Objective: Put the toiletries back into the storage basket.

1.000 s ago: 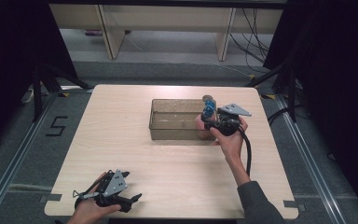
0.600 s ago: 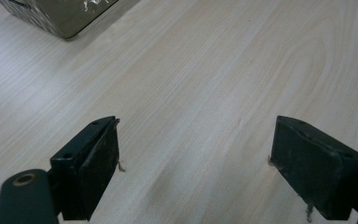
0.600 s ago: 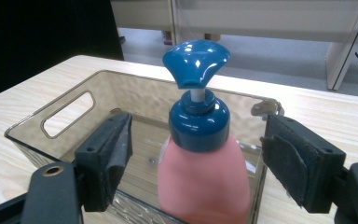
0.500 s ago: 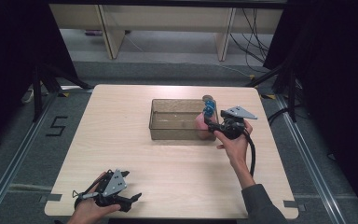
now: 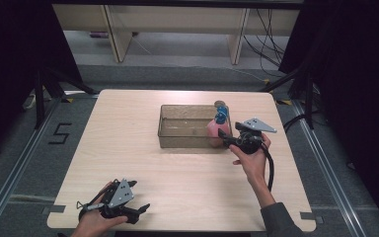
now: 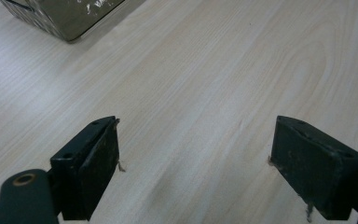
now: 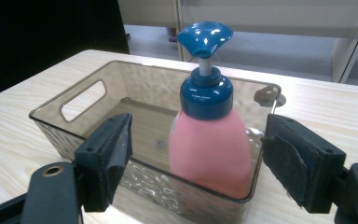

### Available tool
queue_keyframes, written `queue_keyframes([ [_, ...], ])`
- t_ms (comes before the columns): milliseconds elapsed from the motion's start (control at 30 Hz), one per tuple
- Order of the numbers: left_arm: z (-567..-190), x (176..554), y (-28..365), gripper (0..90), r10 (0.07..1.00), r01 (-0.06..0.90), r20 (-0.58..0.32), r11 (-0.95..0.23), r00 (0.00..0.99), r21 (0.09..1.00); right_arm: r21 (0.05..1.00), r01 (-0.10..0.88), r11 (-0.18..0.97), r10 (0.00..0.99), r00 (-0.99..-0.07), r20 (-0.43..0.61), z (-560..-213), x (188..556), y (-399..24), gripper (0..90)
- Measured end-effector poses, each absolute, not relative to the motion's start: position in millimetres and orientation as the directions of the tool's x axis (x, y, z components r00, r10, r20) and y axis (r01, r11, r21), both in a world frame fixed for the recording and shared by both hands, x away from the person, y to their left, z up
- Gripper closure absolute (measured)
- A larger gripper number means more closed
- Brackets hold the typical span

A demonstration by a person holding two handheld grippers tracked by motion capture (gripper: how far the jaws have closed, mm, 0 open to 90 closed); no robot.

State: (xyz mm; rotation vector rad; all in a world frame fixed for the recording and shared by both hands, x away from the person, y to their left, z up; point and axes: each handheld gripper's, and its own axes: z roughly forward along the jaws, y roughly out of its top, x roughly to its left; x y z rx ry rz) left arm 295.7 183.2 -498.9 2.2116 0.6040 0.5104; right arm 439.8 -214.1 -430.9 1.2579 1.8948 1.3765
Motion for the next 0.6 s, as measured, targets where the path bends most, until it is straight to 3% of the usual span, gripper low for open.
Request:
queue_keyframes([
  [600,-499,296,183,14.9,0.576,0.259,0.171,-0.587,0.799,0.767,0.918,0.389,0.083,0.861,-0.492,0.13,-434,422,-219,25.0],
])
